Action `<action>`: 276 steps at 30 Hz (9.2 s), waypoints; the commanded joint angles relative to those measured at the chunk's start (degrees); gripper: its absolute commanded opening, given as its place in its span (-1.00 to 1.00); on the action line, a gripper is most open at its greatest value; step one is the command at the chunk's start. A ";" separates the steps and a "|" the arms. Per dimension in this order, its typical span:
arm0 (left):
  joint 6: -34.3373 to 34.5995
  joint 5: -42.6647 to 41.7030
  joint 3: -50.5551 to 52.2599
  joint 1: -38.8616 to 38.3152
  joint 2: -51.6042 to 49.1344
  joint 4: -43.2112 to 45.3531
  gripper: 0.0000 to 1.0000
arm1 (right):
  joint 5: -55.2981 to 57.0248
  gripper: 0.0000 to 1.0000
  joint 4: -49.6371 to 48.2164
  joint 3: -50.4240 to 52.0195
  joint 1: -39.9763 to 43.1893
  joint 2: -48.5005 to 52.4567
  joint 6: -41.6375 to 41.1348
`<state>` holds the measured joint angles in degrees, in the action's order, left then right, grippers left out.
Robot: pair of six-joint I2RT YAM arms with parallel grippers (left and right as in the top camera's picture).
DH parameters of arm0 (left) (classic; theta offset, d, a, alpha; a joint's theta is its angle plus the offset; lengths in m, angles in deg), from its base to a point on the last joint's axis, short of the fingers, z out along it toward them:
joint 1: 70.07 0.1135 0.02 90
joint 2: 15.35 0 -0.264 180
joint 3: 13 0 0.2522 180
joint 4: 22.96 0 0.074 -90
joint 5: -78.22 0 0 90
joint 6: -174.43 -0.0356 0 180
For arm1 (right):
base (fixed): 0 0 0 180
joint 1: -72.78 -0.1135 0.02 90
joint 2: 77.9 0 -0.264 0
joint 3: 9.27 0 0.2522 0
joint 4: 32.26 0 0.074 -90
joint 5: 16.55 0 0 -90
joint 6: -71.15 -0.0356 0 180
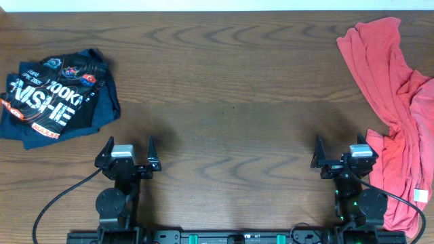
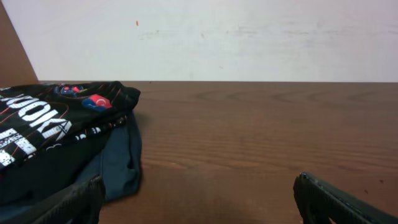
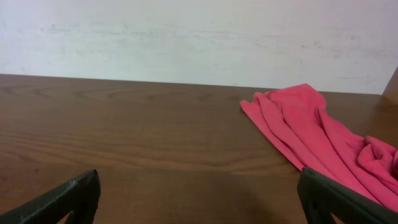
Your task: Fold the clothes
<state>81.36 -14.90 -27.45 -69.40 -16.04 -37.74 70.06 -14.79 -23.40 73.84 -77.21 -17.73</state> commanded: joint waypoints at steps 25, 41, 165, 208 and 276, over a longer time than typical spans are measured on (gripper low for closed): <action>-0.76 -0.70 0.46 0.28 0.46 -2.62 0.96 | -0.07 0.98 0.26 0.04 0.46 -0.31 0.20; -0.76 -0.70 0.46 0.28 0.46 -2.64 0.96 | -0.07 0.99 0.17 0.04 0.46 -0.31 0.22; 8.15 -8.63 -39.82 0.28 -54.69 -26.51 0.96 | 3.10 0.98 -15.69 -45.66 -22.18 81.94 -18.45; 35.34 -15.69 -39.82 -35.89 -110.88 38.45 0.32 | 12.17 0.99 26.64 -45.66 -0.24 67.34 -18.25; 29.55 -32.17 -51.08 -19.67 -93.92 -20.37 0.96 | -2.67 0.11 9.11 -45.59 -11.26 92.35 0.85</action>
<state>111.57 -47.49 -79.21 -89.25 -110.49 -57.73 65.25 -4.82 -68.73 63.11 13.41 -16.79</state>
